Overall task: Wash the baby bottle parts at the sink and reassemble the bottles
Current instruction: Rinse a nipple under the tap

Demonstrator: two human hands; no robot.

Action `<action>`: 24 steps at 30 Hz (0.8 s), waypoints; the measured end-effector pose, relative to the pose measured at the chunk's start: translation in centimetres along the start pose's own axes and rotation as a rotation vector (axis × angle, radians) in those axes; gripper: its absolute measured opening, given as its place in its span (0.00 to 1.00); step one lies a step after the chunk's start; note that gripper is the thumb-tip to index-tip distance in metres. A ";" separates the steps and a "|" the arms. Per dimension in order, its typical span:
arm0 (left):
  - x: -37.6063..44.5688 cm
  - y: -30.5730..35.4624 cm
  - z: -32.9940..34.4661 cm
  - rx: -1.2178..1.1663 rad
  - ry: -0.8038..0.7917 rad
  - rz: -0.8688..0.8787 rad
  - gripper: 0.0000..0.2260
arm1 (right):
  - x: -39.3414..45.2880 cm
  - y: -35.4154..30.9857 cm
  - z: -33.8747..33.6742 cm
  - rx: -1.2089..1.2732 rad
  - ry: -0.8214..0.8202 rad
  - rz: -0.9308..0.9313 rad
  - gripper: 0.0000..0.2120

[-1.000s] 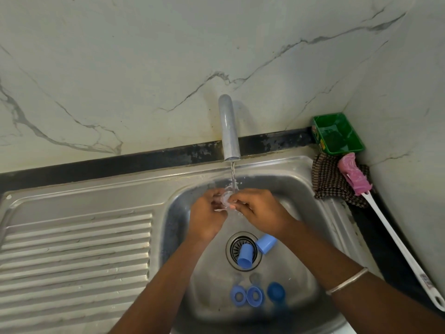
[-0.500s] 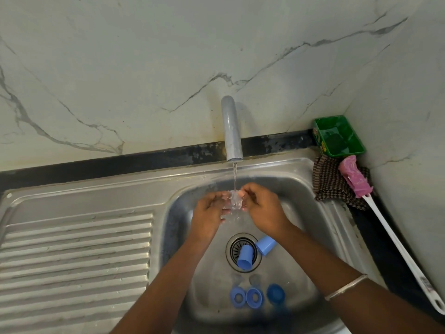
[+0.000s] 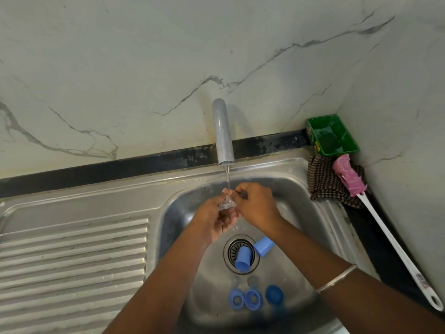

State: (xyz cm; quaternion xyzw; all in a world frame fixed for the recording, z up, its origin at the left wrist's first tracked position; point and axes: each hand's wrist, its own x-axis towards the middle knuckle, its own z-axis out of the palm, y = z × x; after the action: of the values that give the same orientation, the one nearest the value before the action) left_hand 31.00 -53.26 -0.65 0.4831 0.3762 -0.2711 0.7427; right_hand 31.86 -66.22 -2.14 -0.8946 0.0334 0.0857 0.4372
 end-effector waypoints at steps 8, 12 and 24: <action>0.4 1.0 -1.1 -0.118 -0.092 0.052 0.05 | 1.1 -0.6 -1.6 0.185 -0.114 -0.031 0.08; 0.5 0.0 -1.4 -0.086 -0.230 0.093 0.12 | 3.6 -1.0 -2.6 0.100 0.051 0.023 0.07; 0.0 -0.2 -1.8 -0.362 -0.479 0.027 0.17 | 7.7 -6.5 -3.4 -0.265 -0.070 -0.198 0.11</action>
State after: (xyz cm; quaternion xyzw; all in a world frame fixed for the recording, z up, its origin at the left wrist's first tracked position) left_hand 30.31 -51.69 -1.24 0.2700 0.2261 -0.2957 0.8880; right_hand 40.72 -64.81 3.54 -0.9398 -0.0819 0.0771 0.3226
